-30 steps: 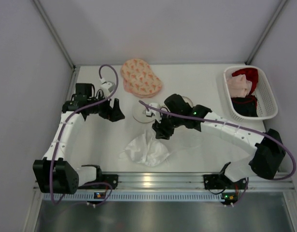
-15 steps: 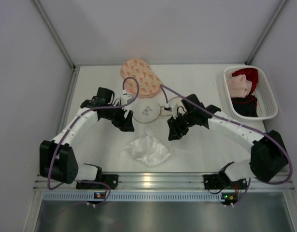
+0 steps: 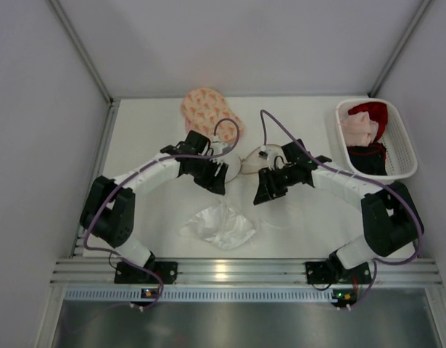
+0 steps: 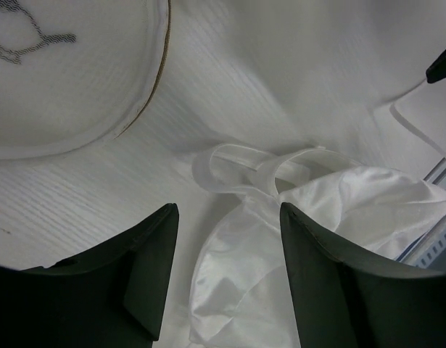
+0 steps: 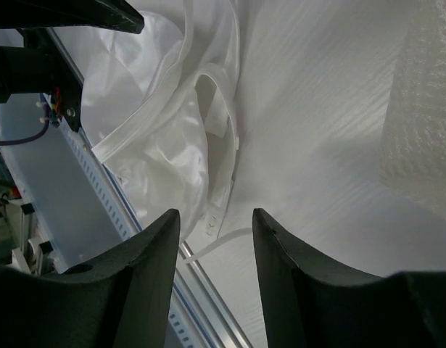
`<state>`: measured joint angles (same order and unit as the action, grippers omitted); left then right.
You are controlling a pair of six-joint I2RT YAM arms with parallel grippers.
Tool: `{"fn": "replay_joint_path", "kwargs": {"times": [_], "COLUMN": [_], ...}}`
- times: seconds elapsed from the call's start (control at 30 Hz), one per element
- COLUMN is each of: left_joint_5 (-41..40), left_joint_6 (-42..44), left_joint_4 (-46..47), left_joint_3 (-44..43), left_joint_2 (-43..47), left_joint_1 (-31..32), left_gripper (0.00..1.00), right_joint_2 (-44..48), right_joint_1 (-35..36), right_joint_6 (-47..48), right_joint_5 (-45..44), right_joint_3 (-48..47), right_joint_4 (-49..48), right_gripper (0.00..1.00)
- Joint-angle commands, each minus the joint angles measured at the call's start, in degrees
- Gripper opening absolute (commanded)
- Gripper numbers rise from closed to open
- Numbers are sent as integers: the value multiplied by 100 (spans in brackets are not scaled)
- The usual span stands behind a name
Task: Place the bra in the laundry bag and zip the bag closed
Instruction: Adjust the bra at the center of the board.
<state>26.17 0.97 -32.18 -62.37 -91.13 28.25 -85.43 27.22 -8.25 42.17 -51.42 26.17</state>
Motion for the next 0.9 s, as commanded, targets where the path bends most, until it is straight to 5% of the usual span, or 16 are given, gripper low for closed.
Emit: {"fn": "replay_joint_path", "kwargs": {"times": [0.0, 0.2, 0.57, 0.67, 0.87], "left_joint_5": [-385, -324, 361, 354, 1099], "left_joint_6": [-378, -457, -739, -835, -634], "left_joint_4": [300, 283, 283, 283, 292], "left_joint_3": [-363, -539, -214, -179, -241], "left_joint_2": [-317, -774, -977, -723, 375], "left_joint_1": [128, 207, 163, 23, -697], "left_gripper": [63, 56, 27, 1, 0], "right_joint_2": [-176, -439, -773, -800, -1063], "right_joint_1": [195, 529, 635, 688, 863], "right_joint_6": [-256, -317, -476, -476, -397], "right_joint_5": [116, 107, 159, 212, 283], "right_joint_3": [0, 18, 185, 202, 36], "right_joint_4": [-508, -622, -798, -816, -798], "right_gripper": [46, 49, 63, 60, 59]}}
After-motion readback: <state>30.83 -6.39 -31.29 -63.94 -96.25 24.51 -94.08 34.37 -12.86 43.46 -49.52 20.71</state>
